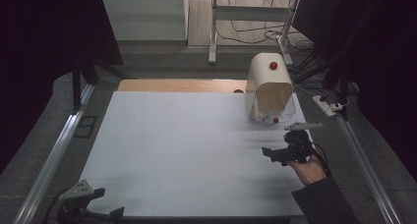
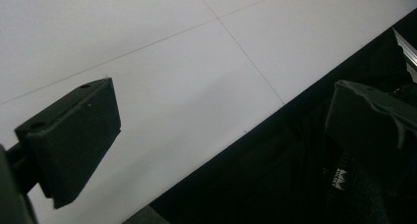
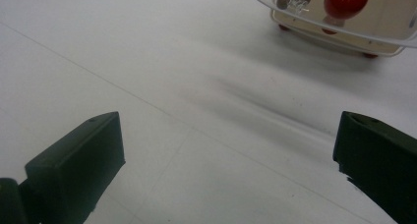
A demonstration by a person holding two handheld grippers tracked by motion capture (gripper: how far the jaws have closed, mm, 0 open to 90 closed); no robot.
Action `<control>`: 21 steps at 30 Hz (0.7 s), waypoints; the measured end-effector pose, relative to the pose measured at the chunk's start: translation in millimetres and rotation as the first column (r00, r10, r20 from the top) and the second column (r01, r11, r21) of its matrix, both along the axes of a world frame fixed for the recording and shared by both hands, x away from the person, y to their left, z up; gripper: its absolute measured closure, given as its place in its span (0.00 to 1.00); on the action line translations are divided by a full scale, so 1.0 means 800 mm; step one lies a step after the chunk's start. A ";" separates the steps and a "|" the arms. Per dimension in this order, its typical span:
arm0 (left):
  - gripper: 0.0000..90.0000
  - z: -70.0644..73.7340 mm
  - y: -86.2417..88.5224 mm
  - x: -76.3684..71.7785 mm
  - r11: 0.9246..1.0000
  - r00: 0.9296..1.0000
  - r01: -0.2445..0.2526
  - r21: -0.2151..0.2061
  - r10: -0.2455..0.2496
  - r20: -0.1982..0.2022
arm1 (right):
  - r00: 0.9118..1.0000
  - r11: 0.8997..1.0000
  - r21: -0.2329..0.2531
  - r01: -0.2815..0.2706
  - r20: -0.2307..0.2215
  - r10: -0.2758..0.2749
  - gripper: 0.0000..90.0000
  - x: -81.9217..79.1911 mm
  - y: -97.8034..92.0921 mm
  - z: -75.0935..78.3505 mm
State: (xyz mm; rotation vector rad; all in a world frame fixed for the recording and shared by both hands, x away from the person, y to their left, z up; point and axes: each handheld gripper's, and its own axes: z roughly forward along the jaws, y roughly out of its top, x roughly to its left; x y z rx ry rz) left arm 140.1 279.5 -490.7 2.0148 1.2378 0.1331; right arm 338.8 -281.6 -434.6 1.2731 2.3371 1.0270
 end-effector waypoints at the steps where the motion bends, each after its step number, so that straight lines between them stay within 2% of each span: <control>1: 0.00 0.000 0.000 0.000 1.000 1.000 0.000 0.000 0.000 0.000 | 1.000 1.000 -0.005 0.001 0.002 -0.001 0.00 0.002 0.000 0.000; 21: 0.00 0.000 0.000 0.001 1.000 1.000 0.006 0.001 -0.006 -0.002 | 1.000 0.999 -0.034 -0.001 -0.001 0.001 0.00 0.035 0.004 0.001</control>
